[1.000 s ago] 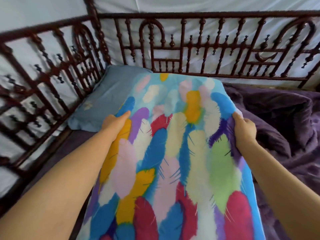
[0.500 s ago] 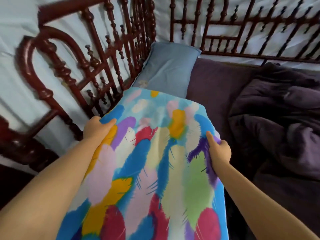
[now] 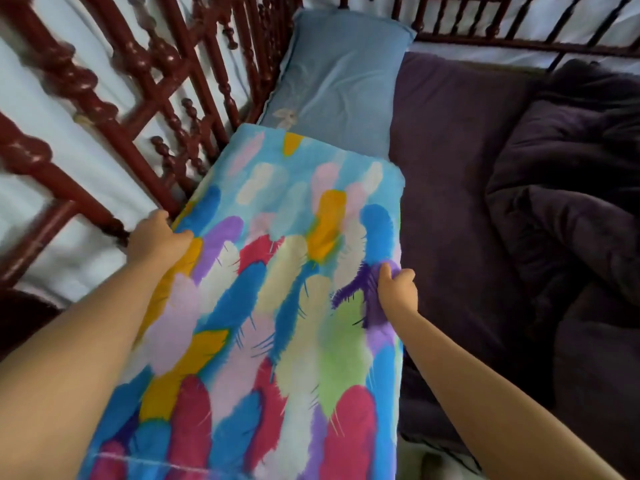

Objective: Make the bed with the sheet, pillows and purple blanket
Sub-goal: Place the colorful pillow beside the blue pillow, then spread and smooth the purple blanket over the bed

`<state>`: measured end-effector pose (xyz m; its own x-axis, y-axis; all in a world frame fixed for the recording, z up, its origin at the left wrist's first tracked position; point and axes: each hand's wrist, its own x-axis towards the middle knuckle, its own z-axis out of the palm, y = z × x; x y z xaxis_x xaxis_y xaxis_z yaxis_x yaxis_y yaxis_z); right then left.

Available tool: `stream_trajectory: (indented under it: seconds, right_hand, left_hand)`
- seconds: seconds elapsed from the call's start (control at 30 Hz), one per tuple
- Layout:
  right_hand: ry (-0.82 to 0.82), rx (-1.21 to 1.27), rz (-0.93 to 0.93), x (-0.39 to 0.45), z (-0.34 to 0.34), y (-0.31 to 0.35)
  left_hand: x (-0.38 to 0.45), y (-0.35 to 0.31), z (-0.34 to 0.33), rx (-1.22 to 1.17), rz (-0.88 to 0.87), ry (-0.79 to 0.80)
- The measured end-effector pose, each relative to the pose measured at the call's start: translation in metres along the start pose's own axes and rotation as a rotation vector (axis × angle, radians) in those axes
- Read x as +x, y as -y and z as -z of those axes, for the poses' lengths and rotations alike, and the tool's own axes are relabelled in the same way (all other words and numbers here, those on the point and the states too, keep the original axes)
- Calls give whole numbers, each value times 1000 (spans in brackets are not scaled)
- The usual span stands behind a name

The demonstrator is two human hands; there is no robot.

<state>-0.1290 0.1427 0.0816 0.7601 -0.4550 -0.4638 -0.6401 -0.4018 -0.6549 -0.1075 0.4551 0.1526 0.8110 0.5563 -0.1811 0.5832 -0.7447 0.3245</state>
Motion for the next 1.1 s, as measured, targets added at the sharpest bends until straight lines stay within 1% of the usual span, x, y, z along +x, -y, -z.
stream_trajectory:
  seconds: [0.03, 0.17, 0.27, 0.37, 0.43, 0.5, 0.6, 0.73, 0.77, 0.87, 0.9, 1.0, 1.1]
  right_hand:
    - [51, -68, -21, 4, -10, -6]
    - [231, -330, -58, 9, -32, -31]
    - [343, -439, -42, 7, -35, -39]
    - [420, -536, -5, 4, -28, -41]
    - [470, -585, -3, 2, -15, -39]
    - [471, -618, 58, 4, 3, -35]
    - [417, -599, 141, 13, 35, -22]
    - [169, -478, 255, 18, 95, 7]
    - [113, -442, 274, 20, 120, 13]
    - [14, -385, 320, 25, 190, 23]
    - [1, -401, 330, 27, 198, 26]
    - [-120, -430, 312, 35, 271, 15]
    - [-168, -420, 317, 46, 343, -3]
  left_hand:
    - [2, 4, -13, 42, -29, 62]
    - [-20, 5, -65, 175, -217, 389]
    - [-42, -4, -91, 259, -284, 538]
    - [-57, -13, -105, 317, -321, 621]
    - [-65, -23, -107, 354, -372, 643]
    - [-71, -37, -103, 401, -430, 642]
    - [-76, -73, -91, 428, -531, 559]
    - [-92, -141, -71, 387, -614, 480]
    - [-103, -166, -67, 371, -648, 463]
    - [-133, -234, -57, 327, -732, 416]
    - [-137, -241, -54, 310, -728, 411]
    - [-178, -303, -50, 247, -808, 361]
    - [-225, -356, -47, 205, -884, 325]
